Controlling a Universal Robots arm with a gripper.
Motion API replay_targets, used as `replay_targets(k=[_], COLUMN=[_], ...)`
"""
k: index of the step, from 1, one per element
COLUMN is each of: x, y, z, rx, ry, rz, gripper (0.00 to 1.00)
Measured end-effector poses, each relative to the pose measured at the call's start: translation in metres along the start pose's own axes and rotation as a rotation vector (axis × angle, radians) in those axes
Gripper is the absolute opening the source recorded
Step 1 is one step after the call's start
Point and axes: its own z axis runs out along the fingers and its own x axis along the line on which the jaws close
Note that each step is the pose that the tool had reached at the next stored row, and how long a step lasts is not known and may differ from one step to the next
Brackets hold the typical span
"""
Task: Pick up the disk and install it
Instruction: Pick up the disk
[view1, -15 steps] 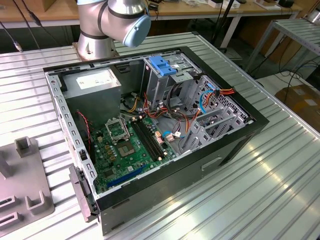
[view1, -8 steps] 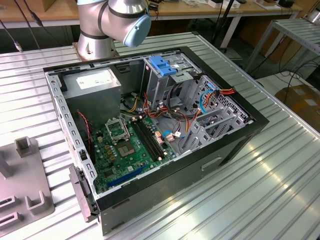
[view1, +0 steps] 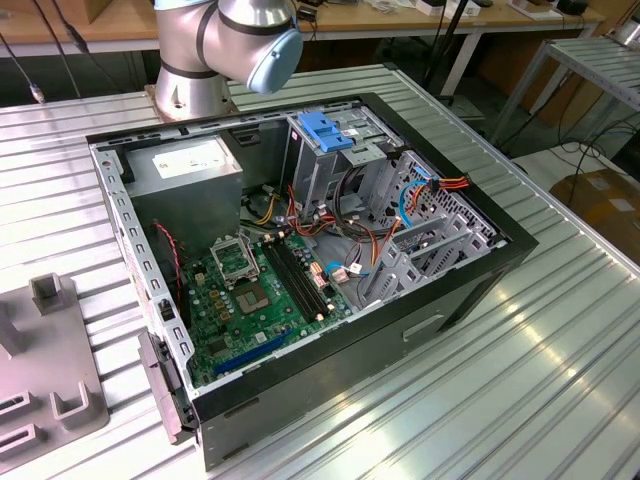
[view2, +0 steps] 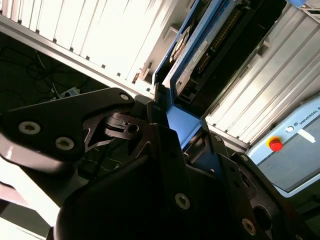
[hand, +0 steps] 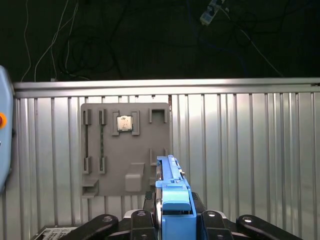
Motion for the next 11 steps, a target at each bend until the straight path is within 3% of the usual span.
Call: replay_targets(k=[11], x=[-0.0005], y=[-0.0165], z=[-0.0001], rx=[0.0], ry=[0.0], rz=[0.0], gripper=[0.37])
